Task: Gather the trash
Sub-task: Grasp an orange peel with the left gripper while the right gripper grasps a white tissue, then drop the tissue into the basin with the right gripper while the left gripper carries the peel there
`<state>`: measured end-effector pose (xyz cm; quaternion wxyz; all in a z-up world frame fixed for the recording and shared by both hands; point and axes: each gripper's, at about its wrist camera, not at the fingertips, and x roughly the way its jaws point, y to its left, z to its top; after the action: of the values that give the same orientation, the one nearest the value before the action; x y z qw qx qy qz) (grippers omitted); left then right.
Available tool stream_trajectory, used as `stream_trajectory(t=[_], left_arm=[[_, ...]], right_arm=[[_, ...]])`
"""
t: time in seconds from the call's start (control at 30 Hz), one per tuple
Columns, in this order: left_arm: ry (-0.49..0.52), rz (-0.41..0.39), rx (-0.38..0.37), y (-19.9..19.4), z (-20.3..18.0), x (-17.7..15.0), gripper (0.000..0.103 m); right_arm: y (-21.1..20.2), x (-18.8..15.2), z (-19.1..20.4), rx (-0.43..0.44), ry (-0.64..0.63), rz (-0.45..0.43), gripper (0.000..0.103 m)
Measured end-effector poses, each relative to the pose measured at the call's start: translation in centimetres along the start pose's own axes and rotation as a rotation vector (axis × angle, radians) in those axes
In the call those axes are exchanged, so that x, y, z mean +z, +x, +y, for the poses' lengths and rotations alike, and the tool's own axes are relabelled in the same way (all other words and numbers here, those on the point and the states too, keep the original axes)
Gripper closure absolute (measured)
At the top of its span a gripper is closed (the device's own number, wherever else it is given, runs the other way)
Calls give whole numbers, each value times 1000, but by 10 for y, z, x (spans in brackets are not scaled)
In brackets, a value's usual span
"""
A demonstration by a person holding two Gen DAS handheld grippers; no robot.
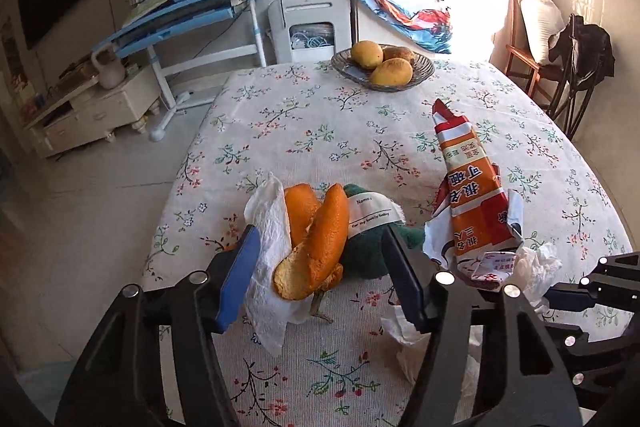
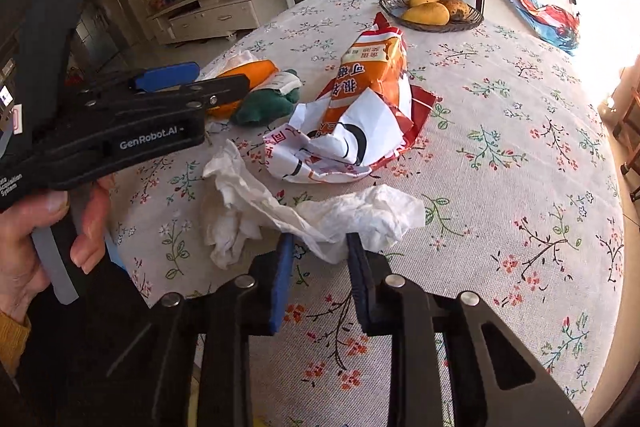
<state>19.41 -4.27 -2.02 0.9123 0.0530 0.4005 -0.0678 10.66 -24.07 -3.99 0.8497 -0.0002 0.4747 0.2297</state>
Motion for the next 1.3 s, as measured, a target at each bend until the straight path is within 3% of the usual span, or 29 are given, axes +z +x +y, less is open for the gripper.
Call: stream_trajectory(t=[0.1, 0.17, 0.27, 0.33, 0.4, 0.43, 0.47, 0.67, 0.73, 0.77, 0.83, 0.87, 0.9, 0.97, 1.3], left_arm=[[-59, 12, -36, 1, 16, -1, 73], [-98, 7, -72, -1, 26, -3, 78], [-158, -9, -115, -8, 40, -5, 79], [-156, -33, -104, -13, 45, -5, 78], [-144, -44, -88, -17, 46, -4, 55], [-137, -55, -72, -19, 45, -4, 51], [-123, -64, -54, -21, 43, -3, 47], [52, -86, 4, -24, 12, -4, 47], [121, -89, 33, -22, 0, -5, 47], [141, -75, 44, -18, -5, -6, 47], [160, -28, 52, -7, -10, -7, 48], [161, -4, 51, -2, -11, -8, 56], [154, 15, 43, 2, -11, -8, 70], [116, 31, 4, 3, -6, -9, 82], [-153, -33, -223, -27, 37, -21, 85]], right_arm=[[-6, -1, -6, 21, 30, -13, 88], [-12, -2, -11, 39, 61, -27, 91], [-24, -4, -17, 61, 96, -54, 91], [-29, -4, -17, 43, 90, -66, 90], [-32, -3, -17, 52, 92, -92, 61], [-34, -2, -16, 64, 98, -117, 36], [-34, -1, -16, 73, 102, -139, 32], [-8, 8, -8, 86, 78, -103, 32], [0, 7, -12, 101, 97, -76, 38], [3, 5, -14, 101, 101, -57, 57], [4, 3, -15, 83, 94, -46, 70], [3, 3, -16, 97, 101, -40, 86], [2, 3, -18, 106, 110, -41, 88], [-1, 2, -20, 103, 117, -54, 89], [-29, -3, -32, 173, 218, -128, 89]])
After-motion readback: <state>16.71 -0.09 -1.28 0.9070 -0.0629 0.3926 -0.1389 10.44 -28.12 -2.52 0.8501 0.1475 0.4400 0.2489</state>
